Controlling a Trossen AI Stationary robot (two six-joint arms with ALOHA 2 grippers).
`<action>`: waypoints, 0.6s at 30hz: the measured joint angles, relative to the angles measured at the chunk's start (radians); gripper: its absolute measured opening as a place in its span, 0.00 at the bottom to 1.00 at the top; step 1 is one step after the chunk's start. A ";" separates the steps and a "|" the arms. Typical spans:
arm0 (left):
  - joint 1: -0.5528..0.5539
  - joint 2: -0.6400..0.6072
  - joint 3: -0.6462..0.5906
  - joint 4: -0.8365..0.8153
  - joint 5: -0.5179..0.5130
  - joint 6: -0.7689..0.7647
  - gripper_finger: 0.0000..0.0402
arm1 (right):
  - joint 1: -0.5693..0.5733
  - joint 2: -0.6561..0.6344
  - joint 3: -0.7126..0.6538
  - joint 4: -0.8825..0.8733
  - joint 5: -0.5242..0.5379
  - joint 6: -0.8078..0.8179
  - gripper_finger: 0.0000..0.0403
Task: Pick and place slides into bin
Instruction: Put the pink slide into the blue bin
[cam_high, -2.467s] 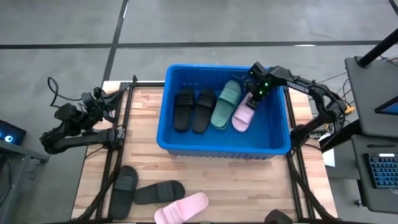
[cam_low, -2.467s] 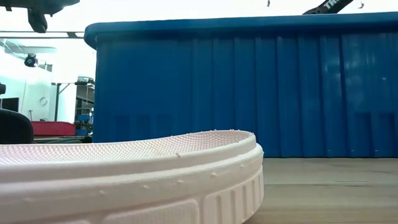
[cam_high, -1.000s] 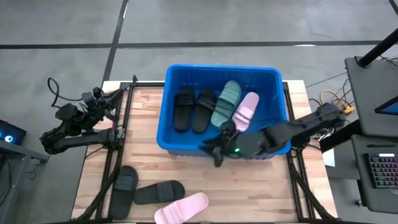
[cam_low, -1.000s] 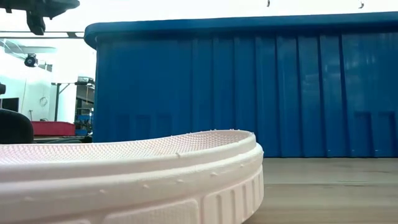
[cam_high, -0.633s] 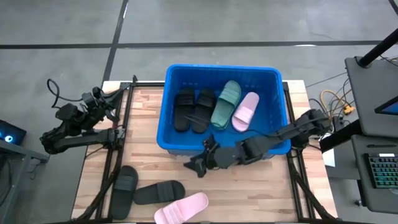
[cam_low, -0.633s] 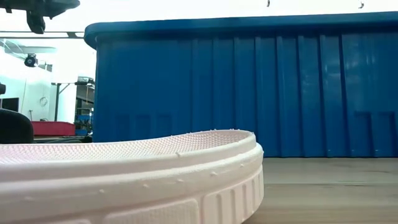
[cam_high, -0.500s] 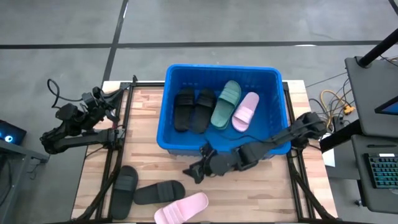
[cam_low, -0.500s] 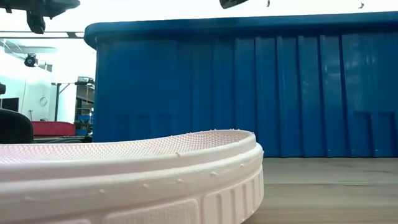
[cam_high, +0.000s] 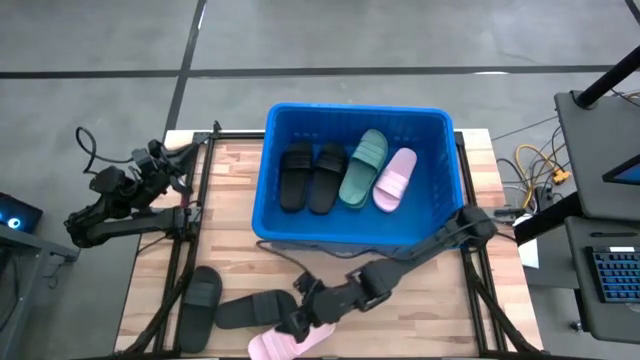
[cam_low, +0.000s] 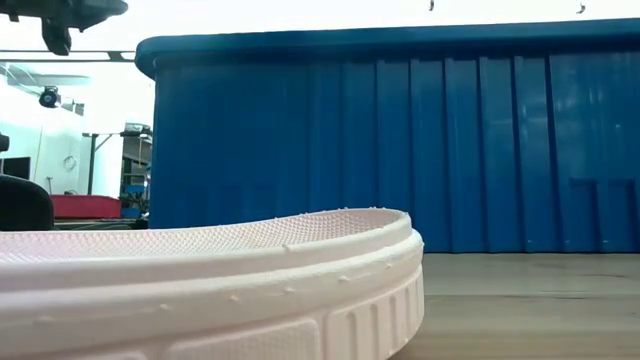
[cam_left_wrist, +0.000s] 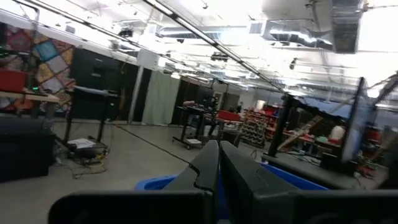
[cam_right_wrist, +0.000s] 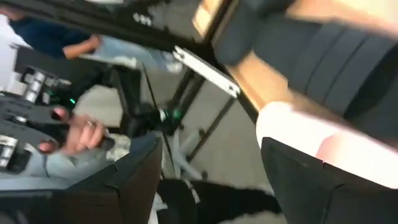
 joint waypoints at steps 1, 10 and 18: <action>0.000 0.000 0.000 0.001 -0.007 0.000 0.00 | 0.001 0.028 0.035 -0.022 -0.027 0.005 0.68; 0.000 -0.001 0.004 0.002 -0.001 -0.001 0.00 | 0.006 0.188 0.281 -0.360 -0.124 0.031 0.75; 0.000 0.000 0.001 -0.001 0.002 -0.002 0.00 | 0.012 0.213 0.307 -0.381 -0.099 0.038 0.71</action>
